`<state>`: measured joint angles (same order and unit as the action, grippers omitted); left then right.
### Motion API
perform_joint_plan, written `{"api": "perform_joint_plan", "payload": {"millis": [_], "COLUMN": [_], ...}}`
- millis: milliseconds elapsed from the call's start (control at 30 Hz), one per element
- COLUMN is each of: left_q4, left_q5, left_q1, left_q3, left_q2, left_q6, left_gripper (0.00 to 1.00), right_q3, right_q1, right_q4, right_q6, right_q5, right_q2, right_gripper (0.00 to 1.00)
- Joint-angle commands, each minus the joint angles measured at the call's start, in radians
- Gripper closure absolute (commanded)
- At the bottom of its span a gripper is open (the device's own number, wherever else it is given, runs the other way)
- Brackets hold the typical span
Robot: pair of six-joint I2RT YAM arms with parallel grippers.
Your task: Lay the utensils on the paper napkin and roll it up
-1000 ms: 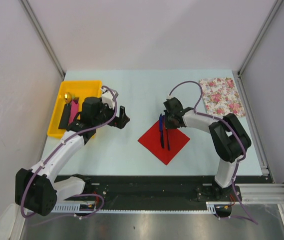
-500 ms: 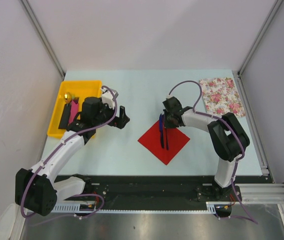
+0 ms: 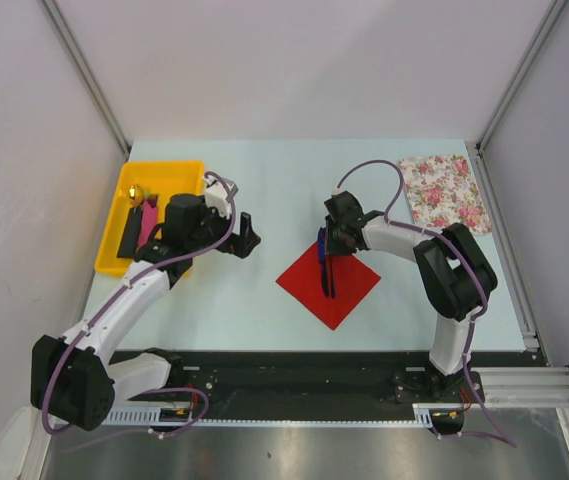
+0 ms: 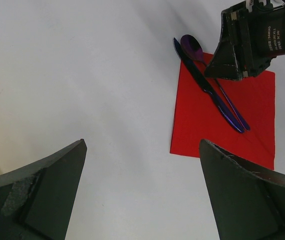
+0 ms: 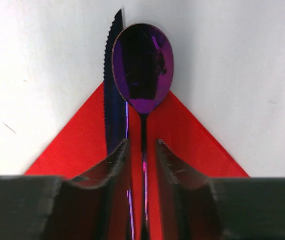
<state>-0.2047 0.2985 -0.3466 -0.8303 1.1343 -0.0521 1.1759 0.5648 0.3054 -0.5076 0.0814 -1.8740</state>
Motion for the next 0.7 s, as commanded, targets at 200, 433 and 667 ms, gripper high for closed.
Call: {"api": "perform_joint_plan", "payload": {"millis": [200, 433, 667], "left_q4": [-0.022, 0.074, 0.232], "left_q5": [0.115, 0.195, 0.228], "left_q1": [-0.123, -0.409, -0.589], "left_q3": [0.037, 0.143, 0.109], "left_q2": [-0.033, -0.021, 0.183], "left_q6": [0.268, 0.474, 0.518], "left_gripper": [0.0, 0.03, 0.4], "right_q3": [0.102, 0.021, -0.084], "right_q1": [-0.101, -0.241, -0.391], "right_q4": [0.133, 0.235, 0.372], "right_q6": [0.082, 0.316, 0.492], "right_q5": [-0.198, -0.6, -0.951], "right_q2": [0.153, 0.306, 0.291], "right_gripper": [0.38, 0.19, 0.2]}}
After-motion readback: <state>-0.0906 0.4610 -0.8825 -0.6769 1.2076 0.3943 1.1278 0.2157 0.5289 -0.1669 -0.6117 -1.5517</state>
